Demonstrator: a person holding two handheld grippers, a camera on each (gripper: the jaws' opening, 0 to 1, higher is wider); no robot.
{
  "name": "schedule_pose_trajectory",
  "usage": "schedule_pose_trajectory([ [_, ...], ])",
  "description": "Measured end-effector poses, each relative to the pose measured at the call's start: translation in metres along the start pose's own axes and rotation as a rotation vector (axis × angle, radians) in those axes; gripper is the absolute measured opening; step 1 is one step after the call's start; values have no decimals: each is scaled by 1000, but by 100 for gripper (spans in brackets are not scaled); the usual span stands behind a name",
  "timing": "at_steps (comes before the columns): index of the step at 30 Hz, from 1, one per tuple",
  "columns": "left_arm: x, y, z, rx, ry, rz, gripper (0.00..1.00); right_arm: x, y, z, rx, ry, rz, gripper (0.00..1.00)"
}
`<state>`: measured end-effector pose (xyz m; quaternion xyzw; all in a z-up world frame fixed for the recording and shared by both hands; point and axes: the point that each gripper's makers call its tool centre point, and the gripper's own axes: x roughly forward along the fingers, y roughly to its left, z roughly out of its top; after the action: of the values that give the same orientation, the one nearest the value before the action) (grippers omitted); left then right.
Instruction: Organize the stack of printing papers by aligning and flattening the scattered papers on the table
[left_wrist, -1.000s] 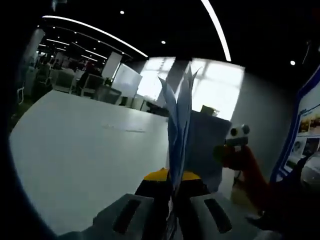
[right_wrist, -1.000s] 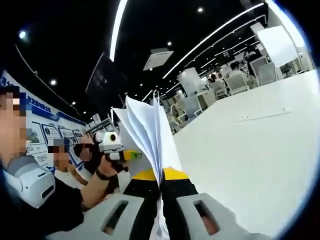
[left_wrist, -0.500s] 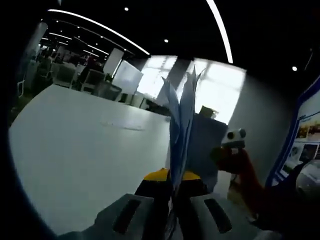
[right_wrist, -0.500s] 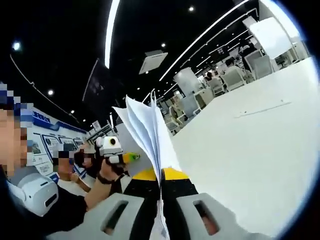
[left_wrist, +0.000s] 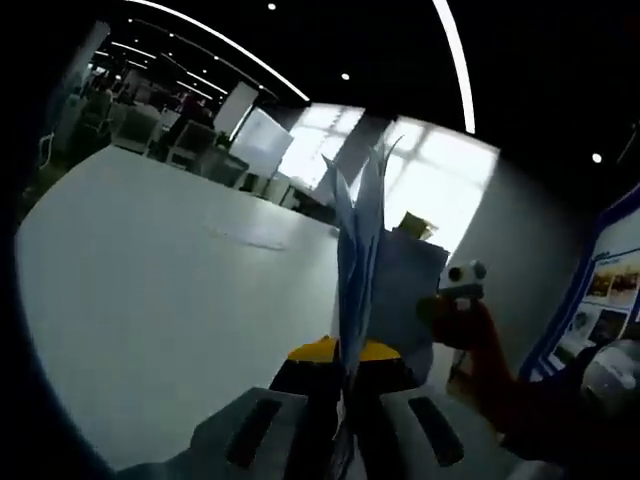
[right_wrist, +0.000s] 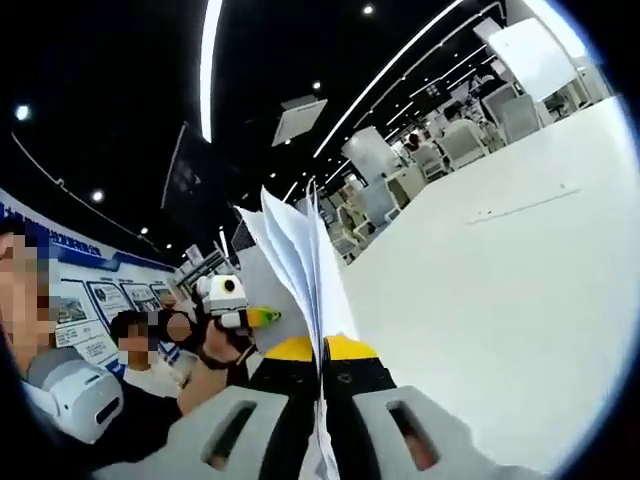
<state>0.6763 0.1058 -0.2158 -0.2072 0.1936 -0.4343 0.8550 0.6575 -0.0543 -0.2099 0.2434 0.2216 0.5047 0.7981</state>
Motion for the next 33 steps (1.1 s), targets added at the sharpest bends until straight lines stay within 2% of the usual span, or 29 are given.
schedule_pose_trajectory([
  [5, 7, 2, -9, -13, 40, 1, 6, -3, -18, -3, 34, -7, -42, 0],
  [8, 12, 13, -10, 38, 19, 40, 6, -3, -32, -5, 59, -21, -61, 0],
  [10, 14, 15, -10, 41, 13, 45, 6, -3, -36, -3, 68, -38, -66, 0],
  [15, 21, 30, -9, 47, -15, 75, 6, -2, -53, 3, -8, -61, -157, 0],
  [17, 27, 38, -8, 20, -22, 72, 6, 1, -65, 4, -23, -57, -193, 0],
  [19, 34, 44, -5, -6, -40, 64, 6, 3, -84, 7, -59, -44, -266, 0],
  [20, 38, 50, -4, -18, -48, 70, 6, 7, -86, 8, -57, -46, -265, 0],
  [22, 47, 69, -1, 19, -59, 131, 6, 14, -94, 10, -82, -49, -290, 0],
  [23, 52, 75, -4, 38, -49, 148, 6, 16, -101, 11, -112, -49, -317, 0],
  [25, 59, 83, -8, 57, -41, 164, 6, 21, -108, 10, -102, -50, -330, 0],
  [33, 71, 99, -25, 50, -32, 217, 7, 26, -142, 5, -119, -54, -419, 0],
])
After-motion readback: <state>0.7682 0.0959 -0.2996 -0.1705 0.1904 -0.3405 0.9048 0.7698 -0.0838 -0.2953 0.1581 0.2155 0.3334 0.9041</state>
